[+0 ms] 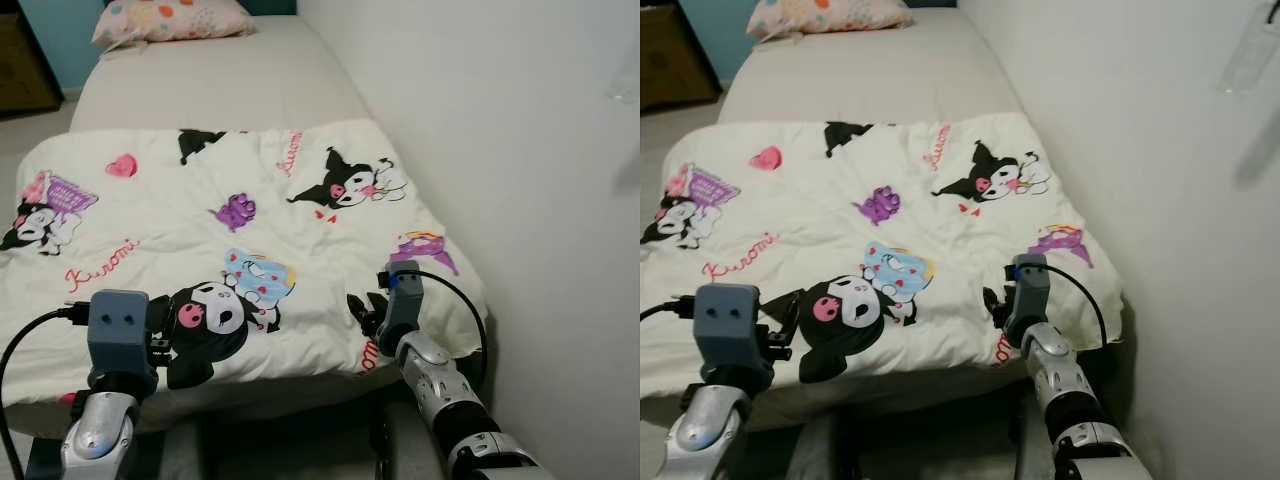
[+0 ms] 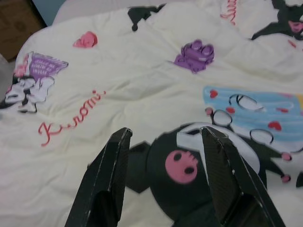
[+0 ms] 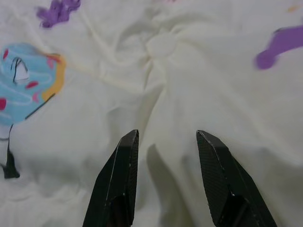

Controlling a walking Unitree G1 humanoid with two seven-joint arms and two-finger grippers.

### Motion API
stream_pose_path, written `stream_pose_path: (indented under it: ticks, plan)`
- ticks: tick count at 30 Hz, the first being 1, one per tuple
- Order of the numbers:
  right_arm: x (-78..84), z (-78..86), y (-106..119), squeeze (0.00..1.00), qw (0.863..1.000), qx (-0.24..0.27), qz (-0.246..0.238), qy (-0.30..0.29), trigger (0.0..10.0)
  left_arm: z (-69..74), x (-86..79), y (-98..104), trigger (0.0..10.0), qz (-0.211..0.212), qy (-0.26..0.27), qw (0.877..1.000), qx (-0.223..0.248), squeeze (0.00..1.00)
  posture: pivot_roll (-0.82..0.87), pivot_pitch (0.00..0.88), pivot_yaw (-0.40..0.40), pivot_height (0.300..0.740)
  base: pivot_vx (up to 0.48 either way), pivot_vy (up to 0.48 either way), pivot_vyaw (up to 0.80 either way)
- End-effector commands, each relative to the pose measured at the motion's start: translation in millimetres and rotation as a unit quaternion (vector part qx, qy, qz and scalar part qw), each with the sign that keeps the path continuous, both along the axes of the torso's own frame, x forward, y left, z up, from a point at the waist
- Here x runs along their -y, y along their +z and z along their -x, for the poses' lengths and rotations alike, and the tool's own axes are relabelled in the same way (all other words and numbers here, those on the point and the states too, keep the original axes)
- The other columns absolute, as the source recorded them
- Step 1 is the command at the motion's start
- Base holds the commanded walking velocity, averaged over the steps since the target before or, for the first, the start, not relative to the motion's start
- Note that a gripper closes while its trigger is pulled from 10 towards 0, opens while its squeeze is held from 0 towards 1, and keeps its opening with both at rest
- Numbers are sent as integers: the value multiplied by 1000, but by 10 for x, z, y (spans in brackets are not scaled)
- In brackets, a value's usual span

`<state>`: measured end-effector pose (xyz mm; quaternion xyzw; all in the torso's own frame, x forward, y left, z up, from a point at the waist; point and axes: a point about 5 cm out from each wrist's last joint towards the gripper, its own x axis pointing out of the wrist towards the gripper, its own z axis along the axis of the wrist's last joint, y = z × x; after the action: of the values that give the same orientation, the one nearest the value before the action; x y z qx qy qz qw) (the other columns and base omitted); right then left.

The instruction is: Clean up the room

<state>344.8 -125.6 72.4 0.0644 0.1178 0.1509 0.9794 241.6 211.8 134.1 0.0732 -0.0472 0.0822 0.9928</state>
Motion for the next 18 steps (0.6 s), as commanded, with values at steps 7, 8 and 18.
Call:
stream_pose_path:
  ticks: [7,8,18]
  plan:
    - [-112,133,-155,0,999,-20,18,22,10000,-75,40,-120,10000,-8,4,1000,-16,0,-41,65,-3,601,0,0,0]
    - [-122,143,-165,0,999,-22,20,25,10000,-85,43,-126,10000,-10,5,1000,-17,0,-41,63,-5,606,0,0,0]
    - [-198,245,-262,0,998,-32,27,43,10000,-145,12,-135,10000,-24,18,999,-13,0,-49,48,-3,636,0,0,0]
